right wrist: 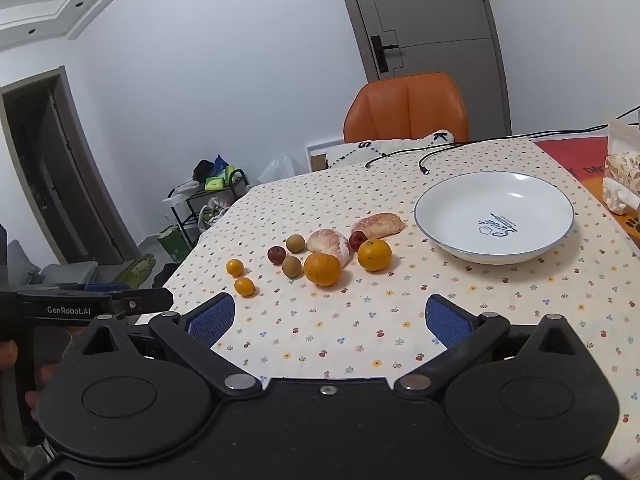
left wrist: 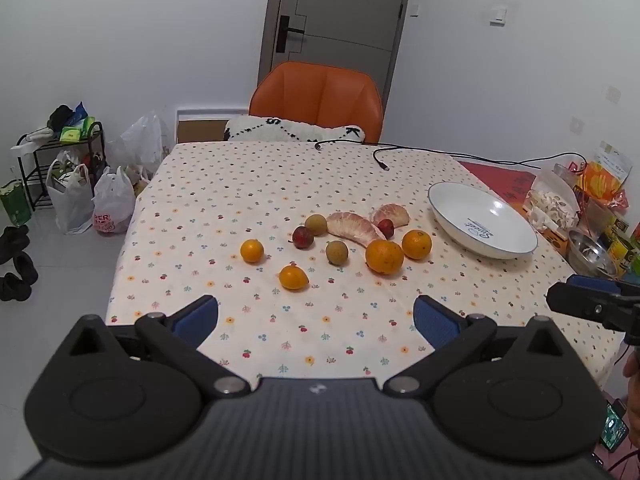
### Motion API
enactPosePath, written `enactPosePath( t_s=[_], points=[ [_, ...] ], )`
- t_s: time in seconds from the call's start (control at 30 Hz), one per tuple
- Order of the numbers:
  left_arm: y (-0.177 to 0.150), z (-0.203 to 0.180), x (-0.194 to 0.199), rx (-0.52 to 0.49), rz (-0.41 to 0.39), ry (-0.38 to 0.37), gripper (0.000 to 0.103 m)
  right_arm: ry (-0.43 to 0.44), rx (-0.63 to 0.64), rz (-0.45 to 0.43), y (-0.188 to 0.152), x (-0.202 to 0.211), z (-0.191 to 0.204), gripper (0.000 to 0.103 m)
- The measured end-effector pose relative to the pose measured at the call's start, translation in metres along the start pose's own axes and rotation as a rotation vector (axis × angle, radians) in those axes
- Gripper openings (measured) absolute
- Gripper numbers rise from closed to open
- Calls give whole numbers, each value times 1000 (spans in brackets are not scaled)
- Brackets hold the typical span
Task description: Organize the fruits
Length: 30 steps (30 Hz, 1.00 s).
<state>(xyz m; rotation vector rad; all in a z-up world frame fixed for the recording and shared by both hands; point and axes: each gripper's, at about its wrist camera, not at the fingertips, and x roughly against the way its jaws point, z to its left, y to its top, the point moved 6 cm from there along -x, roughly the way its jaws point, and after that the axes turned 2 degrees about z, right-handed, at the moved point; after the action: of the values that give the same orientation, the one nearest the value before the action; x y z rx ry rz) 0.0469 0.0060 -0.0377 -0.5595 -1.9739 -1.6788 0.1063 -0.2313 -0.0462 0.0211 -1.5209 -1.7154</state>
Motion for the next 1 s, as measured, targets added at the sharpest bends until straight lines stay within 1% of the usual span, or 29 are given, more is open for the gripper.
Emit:
enactPosePath(
  t_s=[1.0],
  points=[
    [2, 3, 7, -1, -11, -4, 103, -4, 6, 2, 3, 1, 2, 103]
  ],
)
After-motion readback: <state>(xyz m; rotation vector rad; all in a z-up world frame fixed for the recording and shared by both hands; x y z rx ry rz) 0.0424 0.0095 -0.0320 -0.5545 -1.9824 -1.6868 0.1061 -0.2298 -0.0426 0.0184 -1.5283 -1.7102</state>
